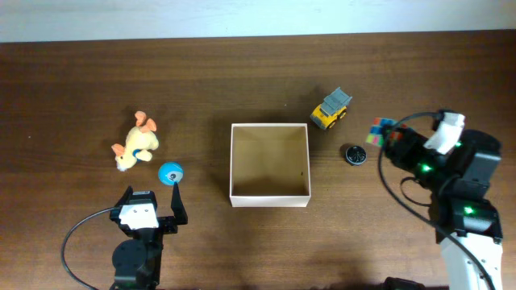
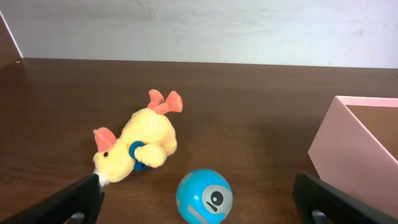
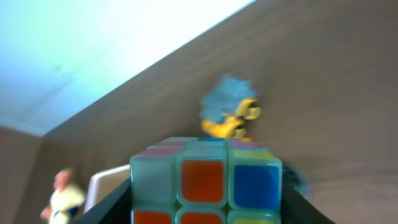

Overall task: Pack container
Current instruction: 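Lift the cube and carry it with the right gripper into the box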

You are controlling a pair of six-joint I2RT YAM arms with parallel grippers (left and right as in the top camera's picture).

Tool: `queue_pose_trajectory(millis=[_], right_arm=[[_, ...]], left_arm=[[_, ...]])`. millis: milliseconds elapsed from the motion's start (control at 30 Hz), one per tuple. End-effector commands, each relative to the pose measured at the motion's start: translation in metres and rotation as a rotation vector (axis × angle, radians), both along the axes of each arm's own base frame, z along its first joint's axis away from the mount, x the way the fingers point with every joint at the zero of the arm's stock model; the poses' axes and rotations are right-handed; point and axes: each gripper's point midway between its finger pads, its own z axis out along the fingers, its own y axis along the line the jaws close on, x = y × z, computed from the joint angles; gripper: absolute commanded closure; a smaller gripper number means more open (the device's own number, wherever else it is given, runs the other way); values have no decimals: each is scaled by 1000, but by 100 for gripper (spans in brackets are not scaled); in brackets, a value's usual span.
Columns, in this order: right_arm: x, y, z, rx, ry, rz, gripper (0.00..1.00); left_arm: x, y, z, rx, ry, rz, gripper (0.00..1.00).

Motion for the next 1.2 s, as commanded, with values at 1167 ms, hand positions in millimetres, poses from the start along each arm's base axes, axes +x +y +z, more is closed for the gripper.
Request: queue_pose_trajectory(millis=[1167], right_arm=[[43,174,-103,-229,74,288,47]], left_arm=[[0,0,-1,17,0,-6,1]])
